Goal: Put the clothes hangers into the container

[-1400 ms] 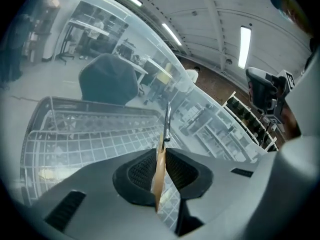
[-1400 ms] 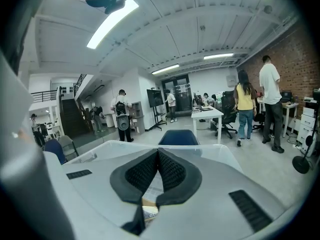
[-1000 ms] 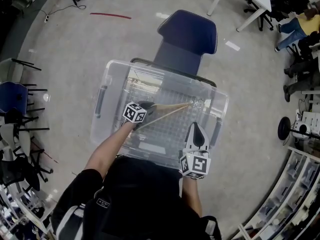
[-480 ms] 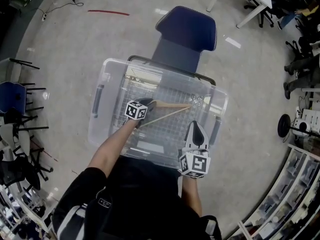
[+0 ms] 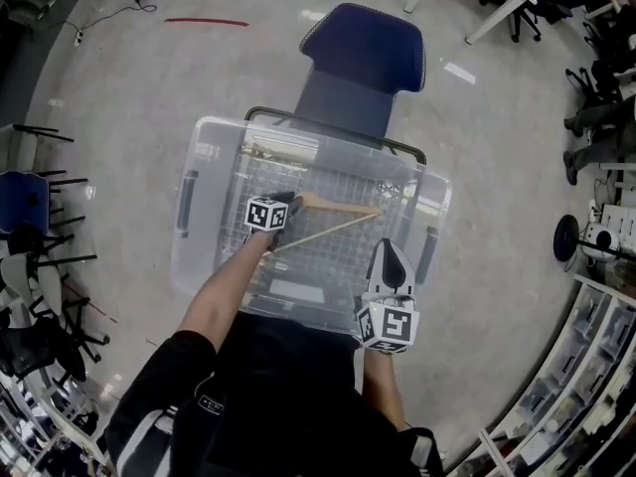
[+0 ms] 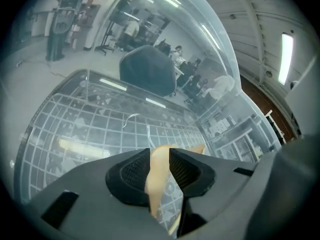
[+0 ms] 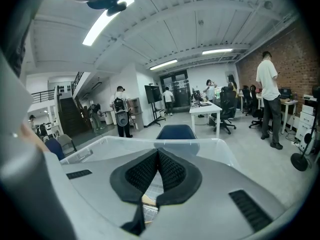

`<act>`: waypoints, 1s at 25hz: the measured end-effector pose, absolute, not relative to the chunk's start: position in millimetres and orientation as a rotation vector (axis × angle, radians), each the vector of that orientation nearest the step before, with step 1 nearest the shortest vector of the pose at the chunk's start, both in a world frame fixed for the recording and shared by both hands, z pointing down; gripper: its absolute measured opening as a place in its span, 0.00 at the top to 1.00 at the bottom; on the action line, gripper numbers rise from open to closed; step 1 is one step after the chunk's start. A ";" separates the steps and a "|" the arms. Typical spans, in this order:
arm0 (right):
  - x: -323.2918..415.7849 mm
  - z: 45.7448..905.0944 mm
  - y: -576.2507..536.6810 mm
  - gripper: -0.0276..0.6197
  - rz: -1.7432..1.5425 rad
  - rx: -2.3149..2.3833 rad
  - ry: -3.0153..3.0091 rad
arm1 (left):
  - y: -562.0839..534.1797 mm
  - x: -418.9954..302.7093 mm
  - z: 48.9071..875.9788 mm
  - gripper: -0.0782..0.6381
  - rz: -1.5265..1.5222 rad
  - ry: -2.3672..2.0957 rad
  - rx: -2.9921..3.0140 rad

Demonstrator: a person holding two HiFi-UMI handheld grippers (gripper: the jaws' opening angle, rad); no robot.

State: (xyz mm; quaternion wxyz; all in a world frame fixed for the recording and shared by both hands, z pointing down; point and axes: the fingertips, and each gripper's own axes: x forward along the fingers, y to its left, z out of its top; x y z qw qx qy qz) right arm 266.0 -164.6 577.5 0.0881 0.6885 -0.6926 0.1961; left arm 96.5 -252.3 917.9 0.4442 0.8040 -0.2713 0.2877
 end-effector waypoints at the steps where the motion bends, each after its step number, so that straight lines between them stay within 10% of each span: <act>1: 266.6 578.0 -165.7 0.94 0.588 2.050 -2.060 | -253.3 95.4 920.0 0.72 0.704 -0.683 1.981; 25: 245.6 567.6 -147.7 0.94 0.531 2.033 -2.112 | -236.3 90.4 887.8 0.86 0.774 -0.692 2.035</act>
